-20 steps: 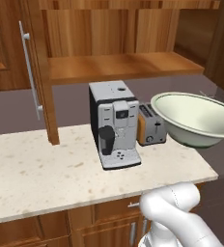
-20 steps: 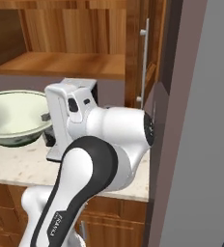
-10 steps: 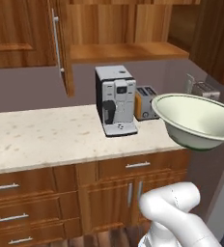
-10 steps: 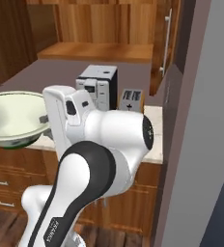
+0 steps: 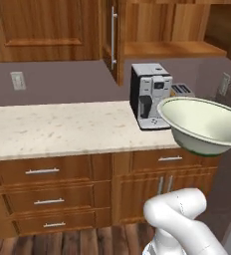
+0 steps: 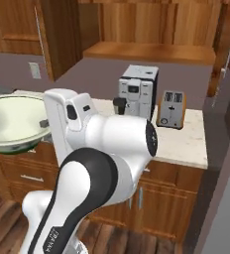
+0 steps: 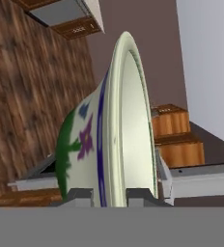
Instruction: Pick up the bowls from the cabinet and place each bowl in front of a stool on the dining counter.
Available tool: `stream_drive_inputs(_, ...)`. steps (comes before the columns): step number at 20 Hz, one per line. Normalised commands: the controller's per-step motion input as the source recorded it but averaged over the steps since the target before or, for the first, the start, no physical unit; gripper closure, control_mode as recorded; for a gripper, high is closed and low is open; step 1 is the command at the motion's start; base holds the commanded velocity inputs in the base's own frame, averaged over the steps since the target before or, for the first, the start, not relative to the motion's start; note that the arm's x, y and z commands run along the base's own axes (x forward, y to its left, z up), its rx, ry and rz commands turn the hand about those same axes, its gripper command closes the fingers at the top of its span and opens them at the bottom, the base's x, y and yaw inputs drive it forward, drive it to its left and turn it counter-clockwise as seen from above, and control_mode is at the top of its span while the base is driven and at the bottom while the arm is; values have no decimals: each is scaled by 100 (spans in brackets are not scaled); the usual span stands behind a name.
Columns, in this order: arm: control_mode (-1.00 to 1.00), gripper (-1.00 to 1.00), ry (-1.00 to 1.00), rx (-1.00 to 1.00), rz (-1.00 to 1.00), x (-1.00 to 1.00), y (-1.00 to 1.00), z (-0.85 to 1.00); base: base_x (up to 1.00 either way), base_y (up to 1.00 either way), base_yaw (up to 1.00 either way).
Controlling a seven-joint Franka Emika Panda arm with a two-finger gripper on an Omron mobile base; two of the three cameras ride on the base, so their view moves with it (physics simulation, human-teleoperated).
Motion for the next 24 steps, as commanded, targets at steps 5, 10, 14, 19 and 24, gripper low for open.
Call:
stream_drive_inputs(5,100,100,0,0,0,0,0,0,-4,84,55)
stream_drive_inputs(10,100,100,0,0,0,0,0,0,0,86,63)
stream_drive_inputs(14,100,100,0,0,0,0,0,0,0,88,62)
stream_drive_inputs(19,100,100,0,0,0,0,0,0,18,57,63)
stream_drive_inputs(24,100,100,0,0,0,0,0,0,30,58,60)
